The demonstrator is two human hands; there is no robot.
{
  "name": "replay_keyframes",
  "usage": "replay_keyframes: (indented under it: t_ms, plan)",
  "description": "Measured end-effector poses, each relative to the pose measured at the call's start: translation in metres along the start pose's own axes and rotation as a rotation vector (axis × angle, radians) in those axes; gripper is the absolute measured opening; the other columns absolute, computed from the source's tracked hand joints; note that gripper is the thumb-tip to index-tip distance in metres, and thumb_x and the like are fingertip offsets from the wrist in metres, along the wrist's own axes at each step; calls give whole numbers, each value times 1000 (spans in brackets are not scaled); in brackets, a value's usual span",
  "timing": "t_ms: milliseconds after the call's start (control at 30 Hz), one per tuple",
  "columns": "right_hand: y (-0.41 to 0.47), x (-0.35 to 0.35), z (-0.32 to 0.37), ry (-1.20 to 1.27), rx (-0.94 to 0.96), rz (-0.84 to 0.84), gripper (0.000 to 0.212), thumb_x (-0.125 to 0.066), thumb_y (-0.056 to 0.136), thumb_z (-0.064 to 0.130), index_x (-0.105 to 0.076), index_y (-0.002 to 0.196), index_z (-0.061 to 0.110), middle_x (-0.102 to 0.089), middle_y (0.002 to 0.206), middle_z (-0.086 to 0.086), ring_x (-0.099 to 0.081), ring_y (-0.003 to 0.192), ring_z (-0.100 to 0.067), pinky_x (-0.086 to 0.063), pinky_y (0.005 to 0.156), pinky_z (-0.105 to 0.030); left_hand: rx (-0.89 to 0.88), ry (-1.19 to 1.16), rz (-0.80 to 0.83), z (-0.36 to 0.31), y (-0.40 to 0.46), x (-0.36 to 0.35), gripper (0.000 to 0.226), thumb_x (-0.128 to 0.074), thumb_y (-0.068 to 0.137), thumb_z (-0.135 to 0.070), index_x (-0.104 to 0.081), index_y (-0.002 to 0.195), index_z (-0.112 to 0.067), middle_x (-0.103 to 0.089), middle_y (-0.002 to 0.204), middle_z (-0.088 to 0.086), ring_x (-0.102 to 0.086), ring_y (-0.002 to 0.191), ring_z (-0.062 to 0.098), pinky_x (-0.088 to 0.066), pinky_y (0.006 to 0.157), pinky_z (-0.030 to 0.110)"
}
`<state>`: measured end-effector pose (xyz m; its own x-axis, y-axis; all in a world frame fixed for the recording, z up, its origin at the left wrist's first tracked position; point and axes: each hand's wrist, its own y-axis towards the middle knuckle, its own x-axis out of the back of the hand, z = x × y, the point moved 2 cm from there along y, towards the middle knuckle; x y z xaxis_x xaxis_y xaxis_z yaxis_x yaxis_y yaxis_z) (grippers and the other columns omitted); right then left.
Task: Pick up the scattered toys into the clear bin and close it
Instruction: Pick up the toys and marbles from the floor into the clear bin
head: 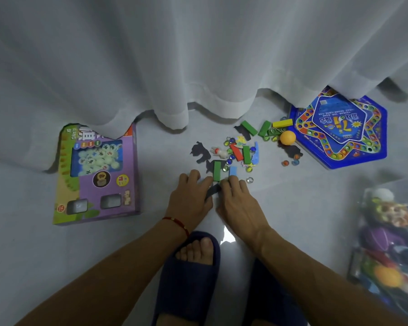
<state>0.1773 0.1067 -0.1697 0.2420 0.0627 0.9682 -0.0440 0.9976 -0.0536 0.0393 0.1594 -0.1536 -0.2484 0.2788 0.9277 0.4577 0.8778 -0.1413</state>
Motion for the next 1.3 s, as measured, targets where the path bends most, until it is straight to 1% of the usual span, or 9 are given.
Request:
replay_keyframes:
  t_ms: [333,433,500,667,800,900,1033,1133,1300]
  plan:
    - [-16,1,-14,32,7,54,59,-72,90,17,-43,140,9,-42,133,-13,-48,112,-21,-50,100,-32,-75,-47,-39,6,-8,2,39,-82,71,-23,-71,107,-16,-60,100,14,-57,86,31,-43,53,24]
    - [-14,11,-18,283,-87,77,46,-59,99,19,-44,142,14,-41,137,-7,-46,120,-18,-40,108,-25,-69,-131,-51,8,-6,0,39,-85,65,-18,-75,102,-12,-58,91,15,-55,83,33,-44,59,27]
    - [-11,18,-22,409,-193,18,36,-59,99,21,-53,134,18,-48,129,-3,-52,110,-13,-45,99,-21,-61,-179,-30,9,-4,-1,36,-84,65,-16,-75,100,-11,-54,88,14,-53,81,31,-48,64,30]
    - [-12,37,-34,1243,-863,-100,17,-62,96,21,-69,111,16,-66,94,-2,-60,79,-15,-55,63,-22,-66,-222,35,1,2,4,37,-82,72,-13,-70,105,-1,-36,100,5,-52,82,17,-48,73,19]
    - [-31,52,-36,2112,-1038,-23,24,-44,88,19,-63,94,5,-52,77,-9,-39,58,-14,-22,44,-24,-129,-165,54,-6,2,3,30,-80,72,-12,-68,98,-1,-38,100,5,-57,75,20,-57,69,28]
    - [-40,50,-31,1925,-956,117,26,-49,89,25,-64,85,3,-45,71,-10,-34,48,-15,-20,57,-33,-169,-79,39,-12,3,5,19,-70,79,-9,-63,96,-2,-50,105,14,-49,75,22,-51,68,34]
    - [-56,50,-26,1082,-732,72,16,-58,98,30,-68,96,17,-64,80,-5,-60,67,-18,-53,69,-35,-145,-94,22,-8,1,-1,24,-77,73,-11,-67,92,0,-54,101,16,-59,73,27,-51,64,29]
    - [-74,44,-29,490,-423,54,10,-59,98,20,-61,108,17,-56,107,2,-58,87,-13,-51,78,-24,-57,-200,-13,-5,-7,0,28,-80,69,-13,-71,92,1,-57,100,15,-60,80,26,-48,68,25]
    - [-89,18,-22,162,-254,243,39,-59,92,8,-37,120,24,-41,113,2,-52,88,-14,-56,83,-33,123,-389,-161,-15,-28,11,25,-79,67,-16,-73,90,-7,-63,93,7,-58,82,16,-48,71,22]
